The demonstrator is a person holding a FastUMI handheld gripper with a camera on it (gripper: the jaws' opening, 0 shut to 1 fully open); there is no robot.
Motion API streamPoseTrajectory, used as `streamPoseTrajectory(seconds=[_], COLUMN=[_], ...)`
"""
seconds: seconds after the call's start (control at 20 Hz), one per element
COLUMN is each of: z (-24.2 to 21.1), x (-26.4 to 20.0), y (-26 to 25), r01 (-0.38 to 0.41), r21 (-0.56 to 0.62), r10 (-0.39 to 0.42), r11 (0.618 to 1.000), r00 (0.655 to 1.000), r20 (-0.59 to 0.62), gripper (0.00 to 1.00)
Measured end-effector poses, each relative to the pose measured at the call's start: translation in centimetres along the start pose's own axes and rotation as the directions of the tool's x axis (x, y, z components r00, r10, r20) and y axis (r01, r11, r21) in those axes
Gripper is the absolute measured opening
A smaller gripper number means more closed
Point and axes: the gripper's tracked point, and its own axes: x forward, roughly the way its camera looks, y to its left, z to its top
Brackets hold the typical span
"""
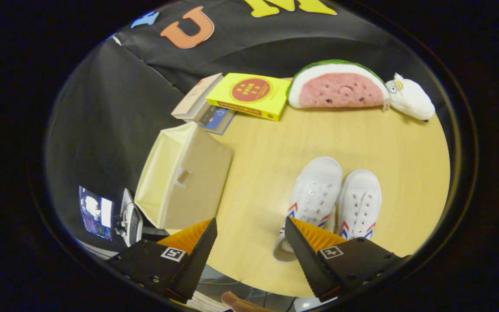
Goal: Open the storage box then place both shoes into the box .Put the left shoe in first, then the right shoe, with the right side of both shoes facing outward in a uniform manner.
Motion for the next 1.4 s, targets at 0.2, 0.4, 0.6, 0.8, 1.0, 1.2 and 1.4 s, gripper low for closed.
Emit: streamPoseTrajectory(seconds=[0.2, 0.4, 0.6, 0.8, 1.0, 1.2, 1.4], z=[-3.0, -3.5, -2.8, -3.4, -3.3, -3.1, -2.5], x=[2.0, 4.6, 6.9, 7.9, 7.7, 7.4, 6.3], y=[-4.8, -7.4, -9.2, -9.4, -8.6, -8.3, -7.1], r01=[0.095, 0.140, 0.202, 0.185, 0.121, 0.054, -0.086], r21=[0.009, 0.052, 0.116, 0.067, 0.104, 0.250, 0.330], r10=[-0.095, -0.134, -0.189, -0.174, -0.105, -0.026, 0.104], r11=[0.995, 0.989, 0.972, 0.980, 0.987, 0.967, 0.940], r00=[0.993, 0.986, 0.976, 0.974, 0.984, 0.993, 0.994], r20=[-0.068, -0.098, -0.110, -0.147, -0.144, -0.111, -0.036], gripper=[0.96, 0.92, 0.60, 0.33, 0.11, 0.01, 0.00])
